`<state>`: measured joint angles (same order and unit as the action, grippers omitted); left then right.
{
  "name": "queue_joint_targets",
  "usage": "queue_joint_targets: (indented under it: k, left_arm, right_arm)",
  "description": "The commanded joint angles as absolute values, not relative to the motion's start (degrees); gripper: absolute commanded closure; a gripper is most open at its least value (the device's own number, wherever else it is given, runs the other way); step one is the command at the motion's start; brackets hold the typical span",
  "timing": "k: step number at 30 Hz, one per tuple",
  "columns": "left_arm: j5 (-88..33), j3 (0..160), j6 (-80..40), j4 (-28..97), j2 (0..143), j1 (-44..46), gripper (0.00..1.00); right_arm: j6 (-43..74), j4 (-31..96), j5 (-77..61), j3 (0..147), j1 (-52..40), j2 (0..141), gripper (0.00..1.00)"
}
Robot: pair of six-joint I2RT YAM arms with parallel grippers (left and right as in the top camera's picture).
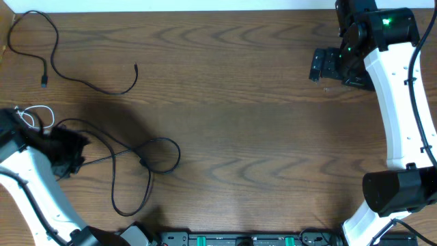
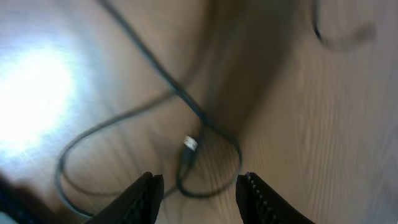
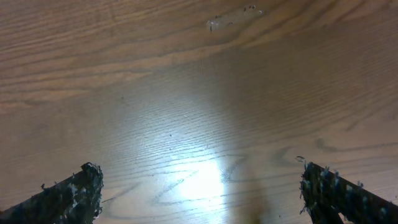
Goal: Untangle cables
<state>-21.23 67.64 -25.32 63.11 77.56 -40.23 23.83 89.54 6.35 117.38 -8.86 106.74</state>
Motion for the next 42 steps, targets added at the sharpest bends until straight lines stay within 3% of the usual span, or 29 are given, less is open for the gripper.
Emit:
queue_joint_targets:
  k: [1,6,16,26,39,40,42]
  left_arm:
    - [-25.9,66.5,-19.1,63.6,77.5,-34.9,0.56]
    - [-23.4,62.8,-19.2,59.8,77.5,-26.0,0.56]
    - [2.3,56.0,-34.2,58.0,77.5,-16.0,0.52]
    - [-5.7,46.1,-36.3,49.5,78.2,-12.3,0.51]
    - [-6.0,43.4,-36.3,45.1,85.5,-2.5,0.46]
    - [-6.0,43.4,-36.3,44.9,86.5,-2.2,0.47]
    - [-6.0,43.4,-36.3,44.6,88.2,-1.9,0.62]
  right_arm:
    - [23.5,89.6,7.4,118.3,-8.7,106.4,0.01]
    - [23.5,89.6,7.4,118.3,-8.7,106.4,0.01]
    - [23.5,89.6,7.4,118.3,-8.7,106.4,0.01]
    - [23.5,89.6,7.4,118.3,-8.7,106.4,0.01]
    - [23.5,89.6,7.4,118.3,-8.7,106.4,0.01]
    - [23.5,89.6,7.4,118.3,-8.7,106.4,0.01]
    - [23.5,89.6,7.4,118.3,-8.7,106.4,0.01]
